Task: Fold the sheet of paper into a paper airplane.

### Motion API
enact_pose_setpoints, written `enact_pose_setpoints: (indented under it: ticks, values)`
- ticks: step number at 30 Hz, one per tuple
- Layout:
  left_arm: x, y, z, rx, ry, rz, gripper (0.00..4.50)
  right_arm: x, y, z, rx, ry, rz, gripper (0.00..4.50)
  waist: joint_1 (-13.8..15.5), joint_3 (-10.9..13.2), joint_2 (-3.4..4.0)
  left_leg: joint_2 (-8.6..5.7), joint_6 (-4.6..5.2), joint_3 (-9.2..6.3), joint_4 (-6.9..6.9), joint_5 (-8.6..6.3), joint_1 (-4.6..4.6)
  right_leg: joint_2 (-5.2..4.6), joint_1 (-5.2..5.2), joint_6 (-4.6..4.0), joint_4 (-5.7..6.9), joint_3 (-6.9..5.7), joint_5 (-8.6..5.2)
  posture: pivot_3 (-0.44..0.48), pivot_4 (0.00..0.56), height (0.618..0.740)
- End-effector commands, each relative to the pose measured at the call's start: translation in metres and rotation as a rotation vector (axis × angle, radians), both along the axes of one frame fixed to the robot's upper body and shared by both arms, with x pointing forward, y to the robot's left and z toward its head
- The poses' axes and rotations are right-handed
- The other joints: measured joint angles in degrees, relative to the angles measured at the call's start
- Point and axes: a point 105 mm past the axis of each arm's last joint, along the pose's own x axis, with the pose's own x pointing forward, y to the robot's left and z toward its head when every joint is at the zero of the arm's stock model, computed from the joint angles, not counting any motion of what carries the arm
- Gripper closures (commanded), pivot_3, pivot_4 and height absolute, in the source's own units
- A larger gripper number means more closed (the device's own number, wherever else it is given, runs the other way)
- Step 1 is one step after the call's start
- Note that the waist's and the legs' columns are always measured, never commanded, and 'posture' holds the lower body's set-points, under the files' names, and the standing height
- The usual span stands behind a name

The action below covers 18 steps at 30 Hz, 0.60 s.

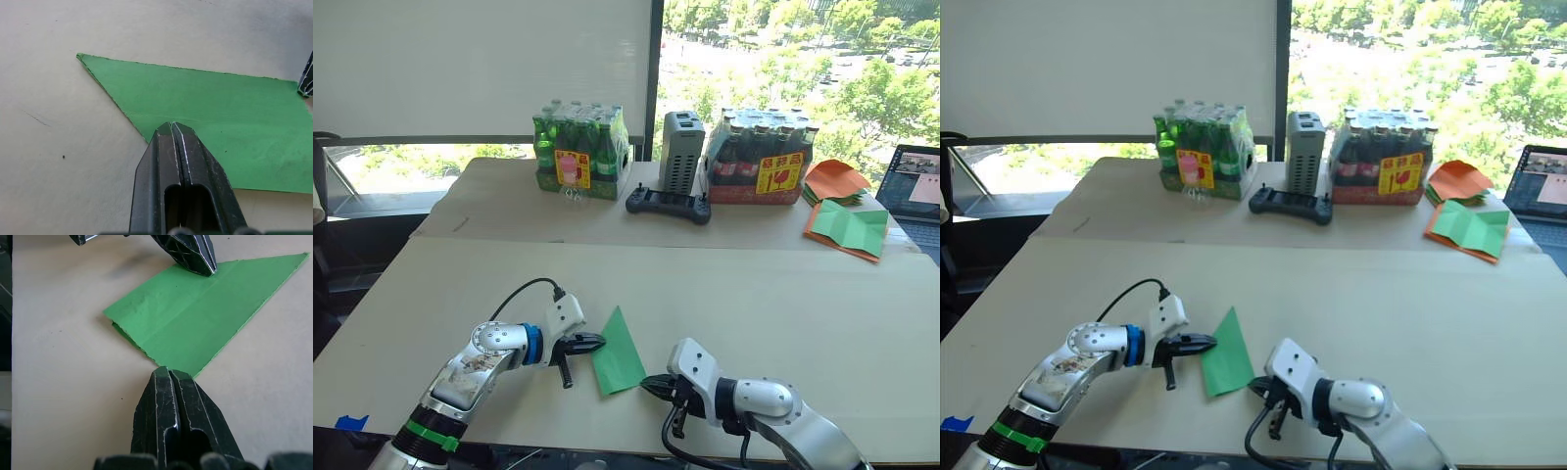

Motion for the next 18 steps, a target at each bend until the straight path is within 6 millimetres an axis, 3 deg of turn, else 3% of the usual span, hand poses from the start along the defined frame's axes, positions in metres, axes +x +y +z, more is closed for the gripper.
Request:
enact_pose_setpoints:
  ticks: [1, 5, 12, 18]
  values:
    - [-0.001, 0.004, -0.011, 0.031, 0.033, 0.013, 4.46, 0.002, -0.004, -0.004, 0.024, 0.058, -0.043, 4.5, 0.0, 0.0, 0.0, 0.0, 0.0, 0.0, 0.0, 0.0, 0.0, 0.0, 0.0, 0.0, 0.0, 0.0, 0.0, 0.0, 0.15, 0.675]
    - [0.003, 0.003, 0.0, -0.011, -0.002, 0.024, 4.46, 0.021, -0.006, 0.032, 0.228, 0.003, -0.106, 4.5, 0.0, 0.0, 0.01, -0.01, -0.01, 0.0, 0.0, 0.01, -0.06, 0.0, 0.01, -0.01, 0.0, 0.01, 0.01, 0.0, 0.15, 0.675]
    - [0.011, 0.023, 0.04, -0.116, -0.078, 0.085, 4.46, 0.02, -0.01, 0.063, 0.365, -0.028, -0.082, 4.5, -0.2, 0.1, 0.0, 0.02, -0.16, -0.06, -0.01, 0.09, -0.32, 0.03, -0.25, -0.01, 0.01, -0.05, 0.01, 0.0, 0.15, 0.675]
    - [0.009, 0.035, 0.049, 0.073, -0.24, -0.077, 2.67, 0.036, -0.016, 0.061, 0.338, -0.061, -0.139, 4.5, -0.1, 0.3, 0.02, -0.01, -0.16, -0.03, 0.0, 0.09, -0.32, 0.0, -0.21, -0.01, -0.08, -0.04, 0.02, 0.0, 0.15, 0.675]
